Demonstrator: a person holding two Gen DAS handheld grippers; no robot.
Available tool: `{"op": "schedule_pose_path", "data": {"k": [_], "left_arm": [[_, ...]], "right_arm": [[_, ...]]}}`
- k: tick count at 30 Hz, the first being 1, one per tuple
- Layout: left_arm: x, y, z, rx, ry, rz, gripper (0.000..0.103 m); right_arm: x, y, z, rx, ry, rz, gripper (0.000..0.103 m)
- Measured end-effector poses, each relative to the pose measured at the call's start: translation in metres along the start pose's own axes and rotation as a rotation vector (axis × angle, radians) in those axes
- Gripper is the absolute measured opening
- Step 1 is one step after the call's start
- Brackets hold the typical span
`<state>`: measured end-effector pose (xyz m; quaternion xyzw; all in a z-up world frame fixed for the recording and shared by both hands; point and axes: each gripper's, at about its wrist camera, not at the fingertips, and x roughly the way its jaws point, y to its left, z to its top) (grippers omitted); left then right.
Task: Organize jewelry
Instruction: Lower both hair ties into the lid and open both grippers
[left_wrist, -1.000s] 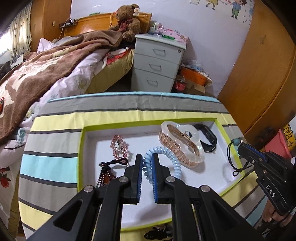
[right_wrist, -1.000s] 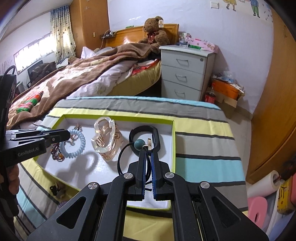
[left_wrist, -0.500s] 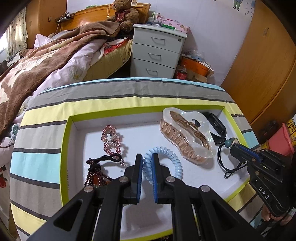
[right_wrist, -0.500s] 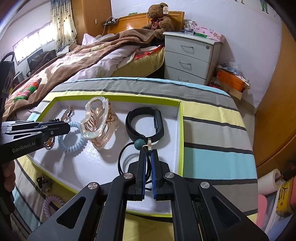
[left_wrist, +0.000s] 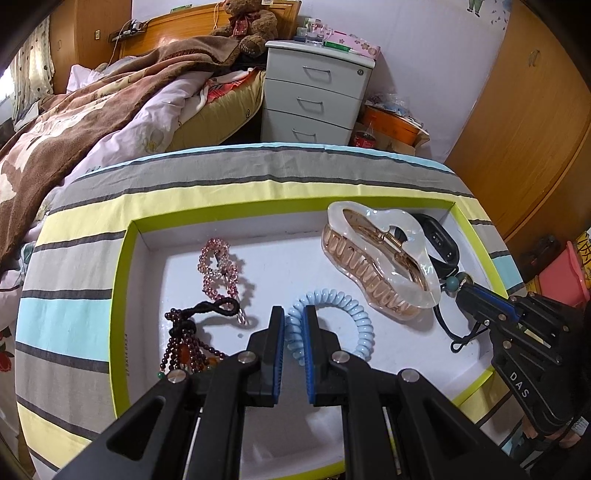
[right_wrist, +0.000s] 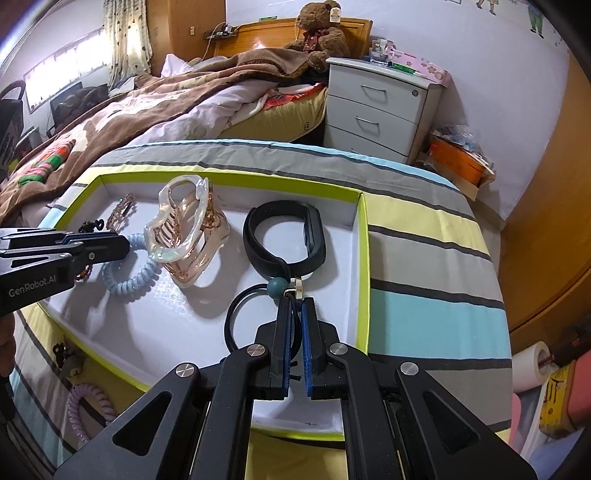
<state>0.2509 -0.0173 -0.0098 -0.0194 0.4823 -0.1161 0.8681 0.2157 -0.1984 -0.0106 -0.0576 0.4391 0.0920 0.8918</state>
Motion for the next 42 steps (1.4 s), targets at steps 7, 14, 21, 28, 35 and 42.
{"op": "schedule_pose_path", "data": {"k": [7, 14, 21, 28, 35, 42], "left_arm": [[-0.0005, -0.0001, 0.0003, -0.001, 0.001, 0.001, 0.010], [-0.0006, 0.0010, 0.0006, 0.000, 0.003, 0.007, 0.011], [-0.0016, 0.0028, -0.0004, -0.001, 0.005, 0.007, 0.022], [-0.0023, 0.0016, -0.0008, -0.003, 0.008, 0.011, 0.028], [-0.0039, 0.0008, -0.0007, -0.004, 0.009, 0.016, 0.037], [-0.0067, -0.0015, 0.0004, -0.003, 0.002, 0.019, 0.045]], "right_arm": [[-0.0002, 0.0023, 0.0004, -0.009, -0.001, -0.006, 0.005], [0.0001, 0.0016, 0.0009, -0.013, -0.001, -0.011, 0.005], [0.0008, 0.0028, 0.0016, -0.017, 0.000, -0.017, 0.006], [0.0005, 0.0022, 0.0017, -0.016, -0.002, -0.016, 0.007], [-0.0004, -0.0006, 0.0026, -0.015, -0.014, -0.022, 0.013], [-0.0043, 0.0008, 0.0030, -0.011, -0.021, -0.015, 0.028]]}}
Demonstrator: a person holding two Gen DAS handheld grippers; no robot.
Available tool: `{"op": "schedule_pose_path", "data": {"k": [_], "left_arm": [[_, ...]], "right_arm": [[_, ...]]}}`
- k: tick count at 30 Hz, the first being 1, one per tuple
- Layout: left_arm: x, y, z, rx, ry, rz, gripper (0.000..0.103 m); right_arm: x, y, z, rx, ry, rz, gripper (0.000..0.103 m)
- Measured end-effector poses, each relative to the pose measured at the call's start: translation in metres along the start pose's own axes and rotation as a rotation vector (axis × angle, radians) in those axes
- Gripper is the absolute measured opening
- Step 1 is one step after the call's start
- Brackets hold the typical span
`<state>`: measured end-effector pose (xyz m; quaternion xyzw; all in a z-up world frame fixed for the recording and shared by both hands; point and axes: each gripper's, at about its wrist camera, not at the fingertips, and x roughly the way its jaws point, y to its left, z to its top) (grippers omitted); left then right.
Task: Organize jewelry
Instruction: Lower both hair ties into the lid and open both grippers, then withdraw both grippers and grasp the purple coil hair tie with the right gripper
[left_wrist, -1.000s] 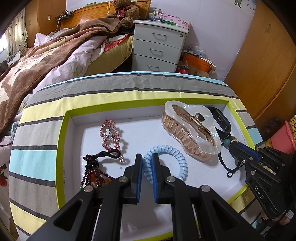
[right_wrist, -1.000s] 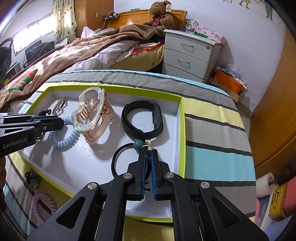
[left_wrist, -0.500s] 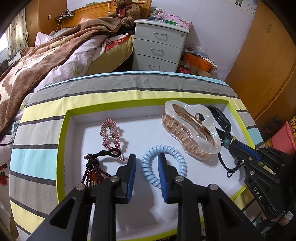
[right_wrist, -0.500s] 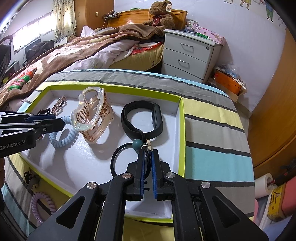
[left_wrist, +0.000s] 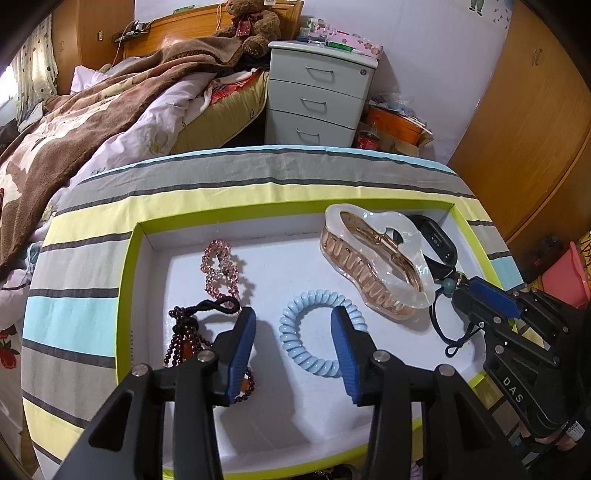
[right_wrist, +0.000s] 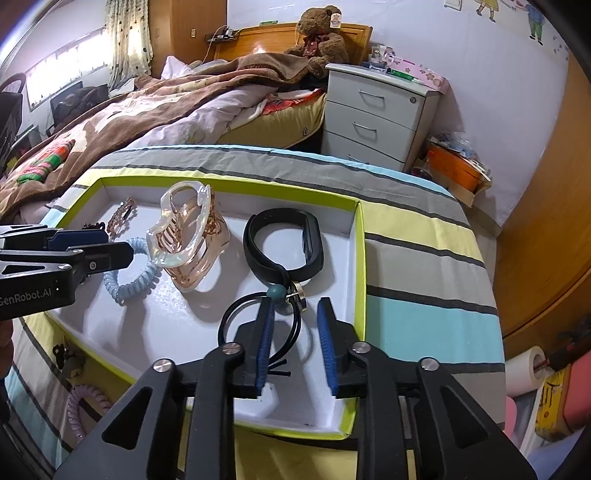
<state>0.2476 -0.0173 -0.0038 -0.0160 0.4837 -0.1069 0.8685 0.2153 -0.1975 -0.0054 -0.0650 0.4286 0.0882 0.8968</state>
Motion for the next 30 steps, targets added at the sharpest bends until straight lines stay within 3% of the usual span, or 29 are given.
{"op": "schedule_pose_path", "data": {"k": [12, 30], "left_arm": [[-0.009, -0.004, -0.002, -0.001, -0.017, 0.004, 0.055], [-0.065, -0.006, -0.027, -0.006, -0.117, -0.011, 0.059]], "right_arm": [[-0.009, 0.004, -0.003, 0.013, -0.022, 0.009, 0.039], [-0.058, 0.013, -0.021, 0.055, -0.106, 0.008, 0.040]]}}
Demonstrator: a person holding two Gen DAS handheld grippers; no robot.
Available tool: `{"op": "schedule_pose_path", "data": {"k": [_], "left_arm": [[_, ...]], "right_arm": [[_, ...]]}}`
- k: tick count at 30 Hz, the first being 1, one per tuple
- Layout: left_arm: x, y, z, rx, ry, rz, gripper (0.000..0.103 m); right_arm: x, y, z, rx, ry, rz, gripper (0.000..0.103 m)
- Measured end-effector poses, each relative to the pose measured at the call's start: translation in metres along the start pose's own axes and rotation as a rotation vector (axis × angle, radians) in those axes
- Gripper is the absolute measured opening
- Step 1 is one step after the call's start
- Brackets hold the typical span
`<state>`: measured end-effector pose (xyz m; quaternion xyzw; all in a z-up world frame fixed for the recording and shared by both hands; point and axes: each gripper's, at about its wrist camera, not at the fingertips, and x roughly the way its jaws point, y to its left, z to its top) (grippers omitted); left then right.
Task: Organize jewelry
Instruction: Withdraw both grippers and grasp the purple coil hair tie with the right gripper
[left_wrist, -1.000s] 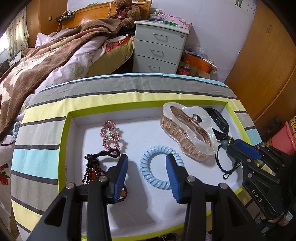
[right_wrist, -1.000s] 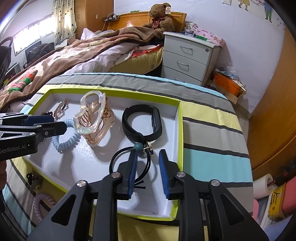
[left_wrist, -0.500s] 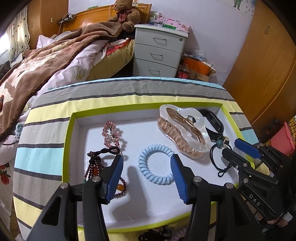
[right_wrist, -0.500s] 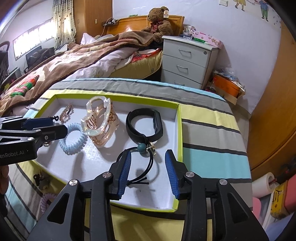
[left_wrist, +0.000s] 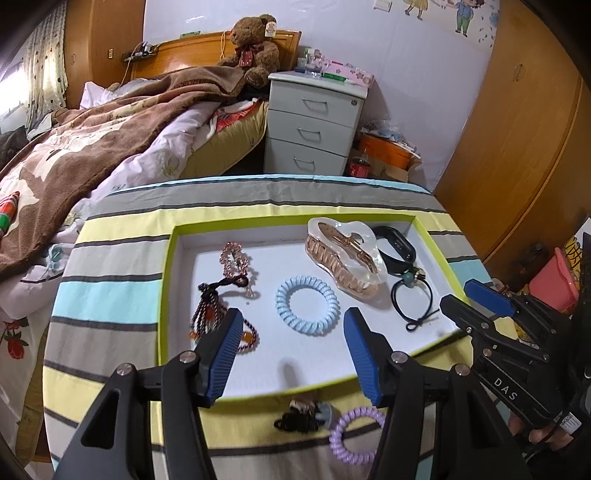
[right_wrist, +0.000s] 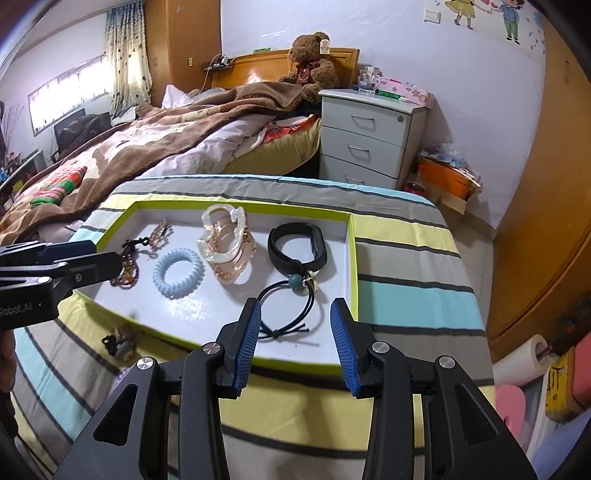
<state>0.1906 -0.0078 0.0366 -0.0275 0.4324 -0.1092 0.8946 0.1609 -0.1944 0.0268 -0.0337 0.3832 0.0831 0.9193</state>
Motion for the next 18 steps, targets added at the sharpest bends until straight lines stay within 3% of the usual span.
{"op": "schedule_pose_path", "data": {"k": [18], "left_arm": [[-0.049, 0.020, -0.059, -0.044, -0.052, -0.026, 0.059]], "right_arm": [[-0.030, 0.028, -0.043, 0.025, -0.003, 0.089, 0.041]]}}
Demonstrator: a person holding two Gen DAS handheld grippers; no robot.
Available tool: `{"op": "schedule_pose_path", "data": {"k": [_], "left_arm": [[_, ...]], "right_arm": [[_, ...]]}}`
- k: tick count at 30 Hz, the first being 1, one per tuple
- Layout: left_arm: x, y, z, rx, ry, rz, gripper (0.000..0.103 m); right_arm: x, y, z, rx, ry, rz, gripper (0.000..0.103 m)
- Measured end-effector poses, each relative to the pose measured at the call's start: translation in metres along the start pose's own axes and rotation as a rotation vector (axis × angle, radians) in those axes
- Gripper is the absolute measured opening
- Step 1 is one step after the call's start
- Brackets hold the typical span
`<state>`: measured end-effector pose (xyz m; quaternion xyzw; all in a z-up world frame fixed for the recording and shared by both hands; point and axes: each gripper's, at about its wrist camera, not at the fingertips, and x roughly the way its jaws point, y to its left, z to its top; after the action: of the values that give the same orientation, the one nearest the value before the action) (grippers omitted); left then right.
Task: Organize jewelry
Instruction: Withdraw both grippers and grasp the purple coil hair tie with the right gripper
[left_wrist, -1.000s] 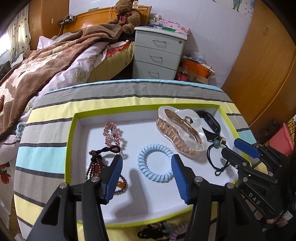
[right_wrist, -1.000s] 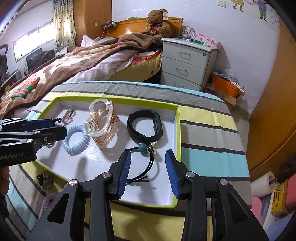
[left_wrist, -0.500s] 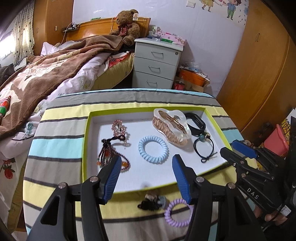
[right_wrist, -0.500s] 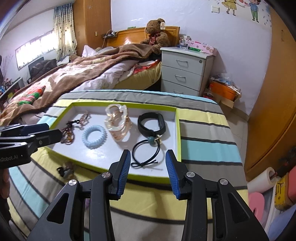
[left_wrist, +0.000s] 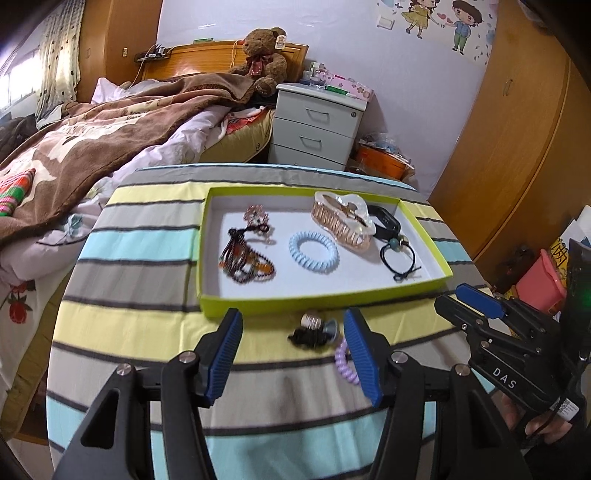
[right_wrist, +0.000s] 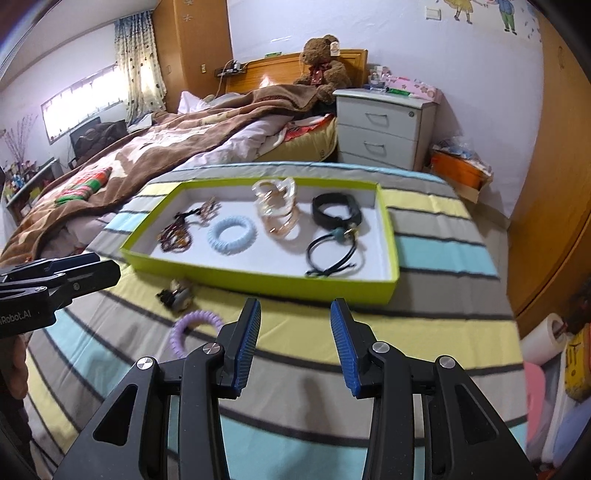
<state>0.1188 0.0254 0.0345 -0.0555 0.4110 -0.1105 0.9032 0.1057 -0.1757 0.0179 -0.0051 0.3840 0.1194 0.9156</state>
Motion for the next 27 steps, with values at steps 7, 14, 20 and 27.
{"op": "schedule_pose_path", "data": {"k": [7, 14, 20, 27], "left_arm": [[-0.013, 0.018, -0.020, -0.034, -0.003, 0.005, 0.059], [-0.023, 0.033, -0.034, -0.053, 0.000, 0.013, 0.059], [-0.027, 0.049, -0.045, -0.077, 0.004, 0.020, 0.060], [-0.026, 0.061, -0.051, -0.106, 0.009, 0.021, 0.060]], "right_arm": [[0.011, 0.024, -0.008, -0.038, 0.045, 0.044, 0.041], [0.023, 0.038, -0.012, -0.044, 0.084, 0.056, 0.041], [0.034, 0.049, -0.016, -0.063, 0.118, 0.024, 0.041], [0.039, 0.053, -0.018, -0.058, 0.140, -0.014, 0.041]]}}
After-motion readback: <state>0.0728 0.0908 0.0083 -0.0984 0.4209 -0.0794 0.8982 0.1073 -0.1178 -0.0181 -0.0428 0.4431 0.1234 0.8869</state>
